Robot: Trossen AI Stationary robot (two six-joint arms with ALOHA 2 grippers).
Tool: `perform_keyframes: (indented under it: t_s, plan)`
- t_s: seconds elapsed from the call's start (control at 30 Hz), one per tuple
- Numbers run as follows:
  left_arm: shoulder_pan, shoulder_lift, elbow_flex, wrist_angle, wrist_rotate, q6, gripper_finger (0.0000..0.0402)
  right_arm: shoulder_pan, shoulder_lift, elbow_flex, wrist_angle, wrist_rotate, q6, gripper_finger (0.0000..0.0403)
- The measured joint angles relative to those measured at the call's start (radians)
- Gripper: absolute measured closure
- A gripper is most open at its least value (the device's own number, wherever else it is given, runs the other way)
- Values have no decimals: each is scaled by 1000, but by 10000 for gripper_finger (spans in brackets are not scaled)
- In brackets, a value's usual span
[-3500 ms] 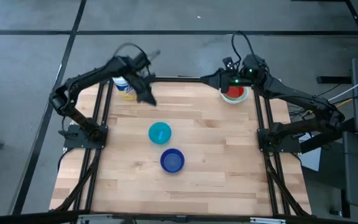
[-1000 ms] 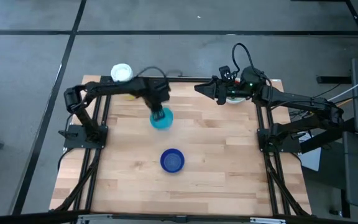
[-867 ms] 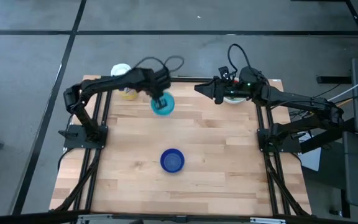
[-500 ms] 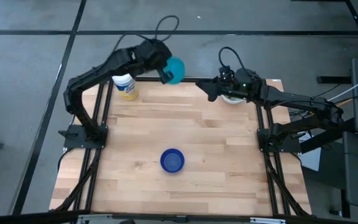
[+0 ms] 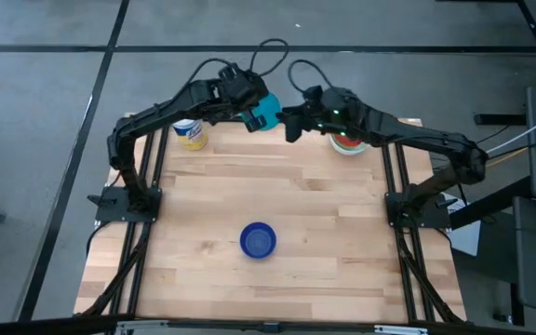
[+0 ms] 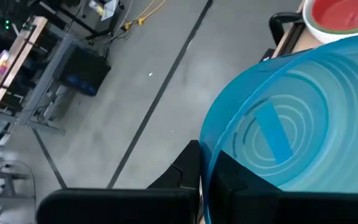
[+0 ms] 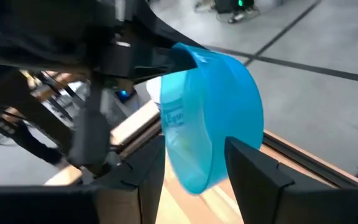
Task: Nest bowls inside each other
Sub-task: Stack the light blue bowl on the red bowl
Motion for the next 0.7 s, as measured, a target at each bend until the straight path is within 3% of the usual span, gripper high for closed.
perform_keyframes:
  t_s: [0.27, 0.5, 0.7]
  plan:
    - [-21, 3, 19, -13, -14, -3, 399, -4, 67, 74, -62, 30, -15, 218]
    - [-31, 3, 61, -18, -17, 9, 400, -22, 62, 76, -67, 37, -15, 245]
    - [-4, 3, 61, -18, 61, -5, 400, -31, 60, 78, -76, 37, -15, 248]
